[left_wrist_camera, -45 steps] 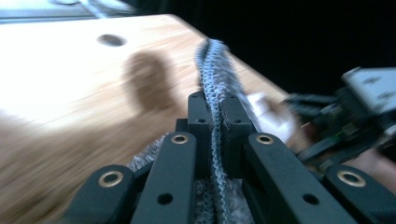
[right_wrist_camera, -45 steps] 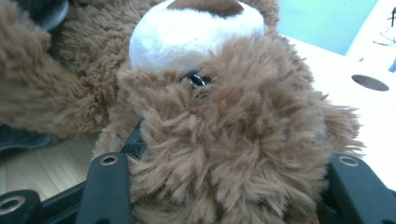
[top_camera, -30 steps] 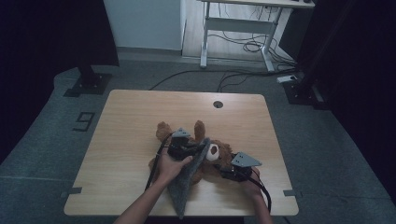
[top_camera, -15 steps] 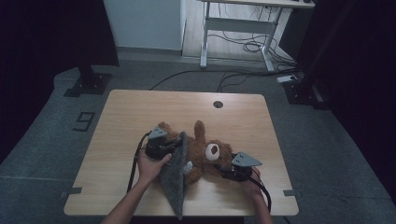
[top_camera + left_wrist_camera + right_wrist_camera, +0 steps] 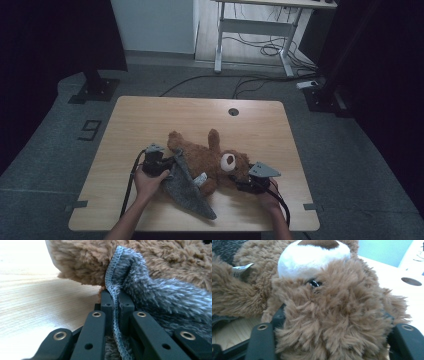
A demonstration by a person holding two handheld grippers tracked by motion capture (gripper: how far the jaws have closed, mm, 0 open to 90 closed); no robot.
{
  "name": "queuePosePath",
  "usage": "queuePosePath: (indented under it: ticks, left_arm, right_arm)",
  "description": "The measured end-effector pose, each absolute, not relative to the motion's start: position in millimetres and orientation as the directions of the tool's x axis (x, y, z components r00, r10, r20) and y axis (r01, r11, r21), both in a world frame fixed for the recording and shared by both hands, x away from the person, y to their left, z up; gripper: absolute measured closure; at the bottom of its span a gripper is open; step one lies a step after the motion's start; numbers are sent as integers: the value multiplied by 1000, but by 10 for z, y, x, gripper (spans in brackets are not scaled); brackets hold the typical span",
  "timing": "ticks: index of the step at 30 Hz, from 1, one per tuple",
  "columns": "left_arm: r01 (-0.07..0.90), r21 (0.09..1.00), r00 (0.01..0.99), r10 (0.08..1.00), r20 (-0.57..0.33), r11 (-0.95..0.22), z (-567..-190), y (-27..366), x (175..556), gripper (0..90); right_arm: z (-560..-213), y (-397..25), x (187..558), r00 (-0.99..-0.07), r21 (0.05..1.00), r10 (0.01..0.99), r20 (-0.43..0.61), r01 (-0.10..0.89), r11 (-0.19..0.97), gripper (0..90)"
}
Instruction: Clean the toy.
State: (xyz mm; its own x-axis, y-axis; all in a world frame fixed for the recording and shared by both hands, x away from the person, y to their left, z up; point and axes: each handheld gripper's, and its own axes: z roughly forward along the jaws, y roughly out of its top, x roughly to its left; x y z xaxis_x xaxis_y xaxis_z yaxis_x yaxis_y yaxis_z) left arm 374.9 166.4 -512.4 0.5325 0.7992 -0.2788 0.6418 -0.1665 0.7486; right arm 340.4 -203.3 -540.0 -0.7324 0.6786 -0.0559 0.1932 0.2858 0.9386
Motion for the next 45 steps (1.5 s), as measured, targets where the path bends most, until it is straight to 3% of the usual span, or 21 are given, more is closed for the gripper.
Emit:
queuePosePath:
  ticks: [3,11,34,45]
  left_arm:
    - [641,747,536,800,-269,-177,-5114,1660,3745,850]
    - [642,750,532,798,-282,-163,-5066,1806,3724,845]
    - [517,853,363,885,-292,69,-4483,3550,2947,839]
    - [448,887,311,910,-273,113,-4236,3859,2787,833]
  right_arm:
    - [-5395,-2016,3396,-720,938,692,-51,204,281,258]
    - [-5390,-2006,3395,-710,937,703,-47,212,276,216]
    - [-5387,-2007,3403,-702,937,711,-26,230,262,199]
    - [-5396,-2012,3414,-701,939,713,-16,234,252,198]
